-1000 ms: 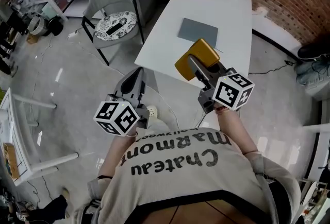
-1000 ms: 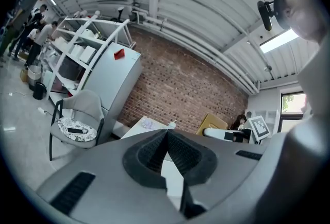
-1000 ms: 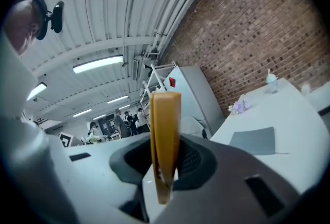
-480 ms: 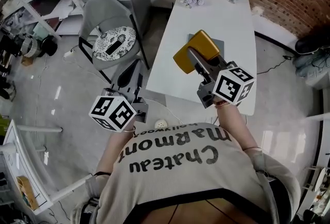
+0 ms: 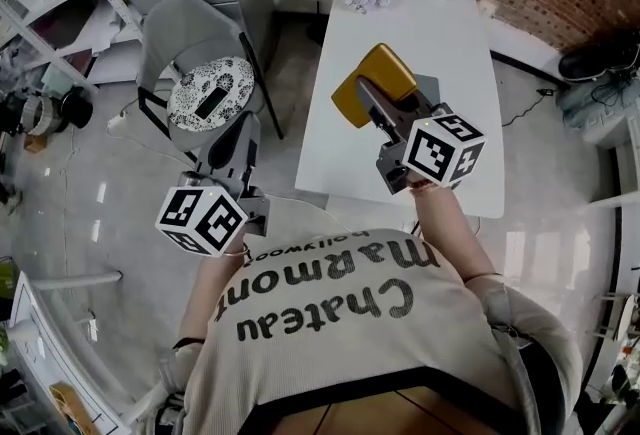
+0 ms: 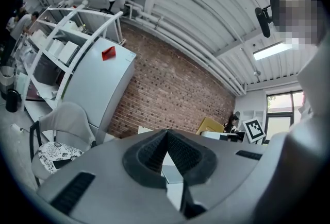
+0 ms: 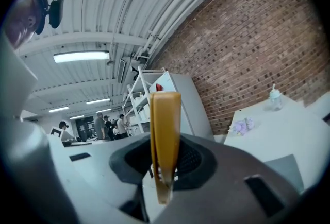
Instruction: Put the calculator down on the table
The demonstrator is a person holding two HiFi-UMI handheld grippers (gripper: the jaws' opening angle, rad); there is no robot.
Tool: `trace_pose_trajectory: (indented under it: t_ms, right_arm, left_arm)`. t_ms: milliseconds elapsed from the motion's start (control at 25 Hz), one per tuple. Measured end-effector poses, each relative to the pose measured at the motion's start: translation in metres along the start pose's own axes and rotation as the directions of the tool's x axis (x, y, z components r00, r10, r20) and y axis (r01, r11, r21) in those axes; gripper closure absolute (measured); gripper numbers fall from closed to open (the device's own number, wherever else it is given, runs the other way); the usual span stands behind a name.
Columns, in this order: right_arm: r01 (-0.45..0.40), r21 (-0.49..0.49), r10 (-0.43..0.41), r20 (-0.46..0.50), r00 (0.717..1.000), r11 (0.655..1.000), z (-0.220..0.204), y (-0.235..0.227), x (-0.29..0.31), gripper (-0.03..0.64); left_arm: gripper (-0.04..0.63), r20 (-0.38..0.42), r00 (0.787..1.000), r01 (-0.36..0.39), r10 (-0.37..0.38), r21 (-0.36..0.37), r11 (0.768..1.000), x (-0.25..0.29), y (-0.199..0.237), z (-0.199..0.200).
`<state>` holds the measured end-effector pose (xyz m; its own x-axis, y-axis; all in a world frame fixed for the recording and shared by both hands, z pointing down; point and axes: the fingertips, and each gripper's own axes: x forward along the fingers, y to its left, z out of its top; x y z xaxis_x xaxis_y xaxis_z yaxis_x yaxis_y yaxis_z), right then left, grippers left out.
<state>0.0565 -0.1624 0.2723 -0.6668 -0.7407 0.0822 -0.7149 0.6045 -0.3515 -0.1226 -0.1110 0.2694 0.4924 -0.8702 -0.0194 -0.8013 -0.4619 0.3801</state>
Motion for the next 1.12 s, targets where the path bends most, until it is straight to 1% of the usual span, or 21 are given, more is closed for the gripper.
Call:
trace_pose_trajectory:
  t_ms: [80, 200, 320, 480, 680, 840, 1000, 1120]
  right_arm:
    - [0.026, -0.033, -0.027, -0.011, 1.000, 0.999, -0.003, -0.005, 0.007, 0.523]
    - [0.054, -0.069, -0.056, -0.039, 0.998, 0.996, -0.009, -0.015, 0.018, 0.523]
    - [0.087, -0.086, -0.092, -0.059, 0.994, 0.992, -0.015, -0.035, 0.030, 0.523]
    - [0.124, -0.097, -0.129, -0.051, 0.990, 0.988, -0.005, -0.064, 0.052, 0.523]
    - [0.150, -0.157, -0.156, -0.026, 0.987, 0.976, 0.024, -0.094, 0.082, 0.523]
    - [0.159, -0.175, -0.164, -0.017, 0.986, 0.972, 0.041, -0.116, 0.112, 0.523]
    - [0.150, -0.217, -0.162, -0.038, 0.986, 0.964, 0.055, -0.138, 0.137, 0.523]
    - [0.115, -0.267, -0.142, -0.084, 0.986, 0.957, 0.054, -0.152, 0.160, 0.523]
  left_arm:
    - [0.594, -0.005, 1.000, -0.005, 0.005, -0.011, 1.000, 0.000, 0.012, -0.004]
    - [0.594, -0.017, 0.999, -0.030, 0.029, -0.055, 0.998, -0.004, 0.029, -0.014]
    - [0.594, -0.032, 0.997, -0.073, 0.071, -0.081, 0.994, -0.009, 0.048, -0.022]
    - [0.594, -0.024, 0.992, -0.127, 0.125, -0.124, 0.984, -0.013, 0.073, -0.025]
    - [0.594, -0.031, 0.982, -0.187, 0.185, -0.094, 0.978, -0.015, 0.098, -0.017]
    - [0.594, -0.019, 0.966, -0.260, 0.259, -0.084, 0.962, -0.019, 0.120, -0.006]
    - [0.594, -0.018, 0.949, -0.314, 0.314, -0.094, 0.945, -0.017, 0.133, -0.004]
    - [0.594, -0.027, 0.937, -0.350, 0.349, -0.099, 0.932, -0.014, 0.140, -0.004]
